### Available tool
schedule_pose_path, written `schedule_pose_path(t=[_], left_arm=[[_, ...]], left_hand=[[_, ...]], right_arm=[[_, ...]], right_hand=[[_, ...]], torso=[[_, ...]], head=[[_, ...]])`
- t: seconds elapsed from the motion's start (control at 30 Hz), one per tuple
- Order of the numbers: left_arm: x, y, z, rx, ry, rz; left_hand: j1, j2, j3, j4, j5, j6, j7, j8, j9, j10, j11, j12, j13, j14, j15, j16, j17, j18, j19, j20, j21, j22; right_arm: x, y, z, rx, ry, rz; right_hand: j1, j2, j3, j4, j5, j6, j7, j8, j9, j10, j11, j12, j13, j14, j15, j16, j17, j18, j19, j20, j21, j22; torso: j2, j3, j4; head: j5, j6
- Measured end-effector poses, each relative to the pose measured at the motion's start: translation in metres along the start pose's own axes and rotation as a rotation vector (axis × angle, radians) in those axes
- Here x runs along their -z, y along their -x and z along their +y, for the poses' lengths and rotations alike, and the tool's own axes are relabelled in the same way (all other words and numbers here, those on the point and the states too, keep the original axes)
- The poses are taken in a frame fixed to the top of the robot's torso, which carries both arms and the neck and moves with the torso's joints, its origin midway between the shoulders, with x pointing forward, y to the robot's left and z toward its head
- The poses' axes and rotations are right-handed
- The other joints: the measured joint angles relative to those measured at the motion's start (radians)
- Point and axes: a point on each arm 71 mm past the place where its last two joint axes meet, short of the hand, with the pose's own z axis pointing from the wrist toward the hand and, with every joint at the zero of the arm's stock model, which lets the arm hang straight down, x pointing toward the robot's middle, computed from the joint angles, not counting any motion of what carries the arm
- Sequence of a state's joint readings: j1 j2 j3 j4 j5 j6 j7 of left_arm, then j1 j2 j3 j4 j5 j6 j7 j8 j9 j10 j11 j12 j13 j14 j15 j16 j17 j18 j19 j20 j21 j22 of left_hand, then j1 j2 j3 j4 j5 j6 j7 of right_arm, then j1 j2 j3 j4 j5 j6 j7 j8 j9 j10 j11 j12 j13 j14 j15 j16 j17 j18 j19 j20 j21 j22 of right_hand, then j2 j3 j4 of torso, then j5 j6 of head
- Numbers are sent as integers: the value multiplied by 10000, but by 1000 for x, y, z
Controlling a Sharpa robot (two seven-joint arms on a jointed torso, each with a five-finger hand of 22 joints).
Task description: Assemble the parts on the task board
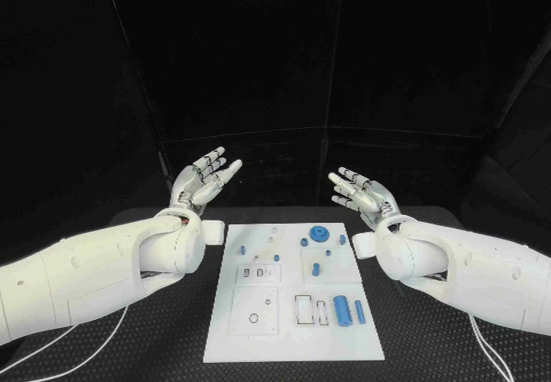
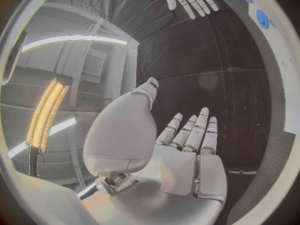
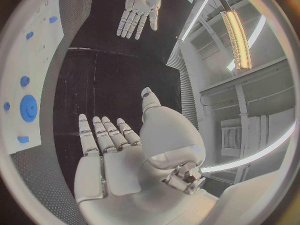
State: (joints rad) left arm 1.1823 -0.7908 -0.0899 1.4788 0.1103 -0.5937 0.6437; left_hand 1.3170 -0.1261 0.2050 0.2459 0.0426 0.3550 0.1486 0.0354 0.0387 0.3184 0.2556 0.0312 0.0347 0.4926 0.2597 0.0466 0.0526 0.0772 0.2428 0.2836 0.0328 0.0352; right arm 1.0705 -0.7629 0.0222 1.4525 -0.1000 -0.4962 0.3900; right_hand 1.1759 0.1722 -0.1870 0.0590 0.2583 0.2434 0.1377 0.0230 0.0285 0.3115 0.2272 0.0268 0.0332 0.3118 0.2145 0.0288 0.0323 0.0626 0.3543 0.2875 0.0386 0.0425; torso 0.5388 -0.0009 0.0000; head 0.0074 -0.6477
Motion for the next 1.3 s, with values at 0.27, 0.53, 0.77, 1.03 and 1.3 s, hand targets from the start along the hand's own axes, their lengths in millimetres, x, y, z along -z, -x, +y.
schedule_pose_path(t=[0.27, 0.53, 0.77, 1.03, 1.3], left_arm=[[-1, 0, 0, 302, -111, 132], [-1, 8, -1, 355, -156, 50], [3, 7, -3, 487, -156, 179], [10, 2, -7, 701, -128, 439], [21, -3, -13, 938, -86, 731]], left_hand=[[140, -19, 24, 24, 0, 30, 0, 6, 1, 18, 18, 28, 4, 50, 46, -1, 4, 1, 14, 41, 0, 3], [140, -19, 24, 24, 0, 30, 0, 6, 1, 54, 55, 28, 3, 67, 29, -1, 3, 0, 13, 41, 0, 5], [140, -19, 52, 51, 0, 103, 0, 5, 11, 122, 123, 28, 13, 179, 0, 38, 21, 44, 77, 103, 40, 29], [179, 20, 55, 48, 0, 207, 32, 5, 21, 255, 183, 28, 22, 734, -23, 115, 82, 152, 542, 89, 206, 115], [179, 20, 80, 22, -1, 279, 32, 5, 20, 338, 194, 28, 22, 875, -28, 154, 97, 151, 730, 71, 282, 147]], right_arm=[[-4, -1, 0, 296, -147, 1112], [-7, 20, 2, 2962, 739, 1144], [-15, 19, 13, 5385, 1485, 1592], [-26, 7, 29, 8437, 1932, 2268], [-34, -12, 37, 11324, 2036, 2879]], right_hand=[[1024, -74, 219, -556, -15, 977, 79, 197, 98, 1307, 152, 228, 104, 1553, 120, 264, 127, 233, 1073, 13, 310, 155], [2094, -244, 829, -1579, -181, 4136, 372, 697, 329, 4653, -99, 772, 250, 4958, -266, 915, 300, 858, 3434, -60, 1200, 512], [2284, -362, 1295, -2289, -313, 6150, 753, 807, 360, 6692, -508, 856, 277, 7397, -860, 1366, 466, 1012, 5089, -502, 2105, 853], [2233, -413, 1581, -2767, -402, 7284, 589, 807, 371, 8211, -998, 856, 318, 9896, -1568, 2215, 1015, 1010, 6721, -1247, 3500, 1517], [1633, -812, 1849, -3285, -223, 8096, 249, 556, 370, 9260, -1441, 479, 359, 11434, -2153, 5368, 3118, 1010, 7924, -1984, 6093, 3029]], torso=[[-2, -1, 1], [20, -6, -15], [151, -18, -16], [459, -18, 39], [933, -72, 118]], head=[[6, -14], [57, -167], [54, -164], [35, -132], [-18, -66]])
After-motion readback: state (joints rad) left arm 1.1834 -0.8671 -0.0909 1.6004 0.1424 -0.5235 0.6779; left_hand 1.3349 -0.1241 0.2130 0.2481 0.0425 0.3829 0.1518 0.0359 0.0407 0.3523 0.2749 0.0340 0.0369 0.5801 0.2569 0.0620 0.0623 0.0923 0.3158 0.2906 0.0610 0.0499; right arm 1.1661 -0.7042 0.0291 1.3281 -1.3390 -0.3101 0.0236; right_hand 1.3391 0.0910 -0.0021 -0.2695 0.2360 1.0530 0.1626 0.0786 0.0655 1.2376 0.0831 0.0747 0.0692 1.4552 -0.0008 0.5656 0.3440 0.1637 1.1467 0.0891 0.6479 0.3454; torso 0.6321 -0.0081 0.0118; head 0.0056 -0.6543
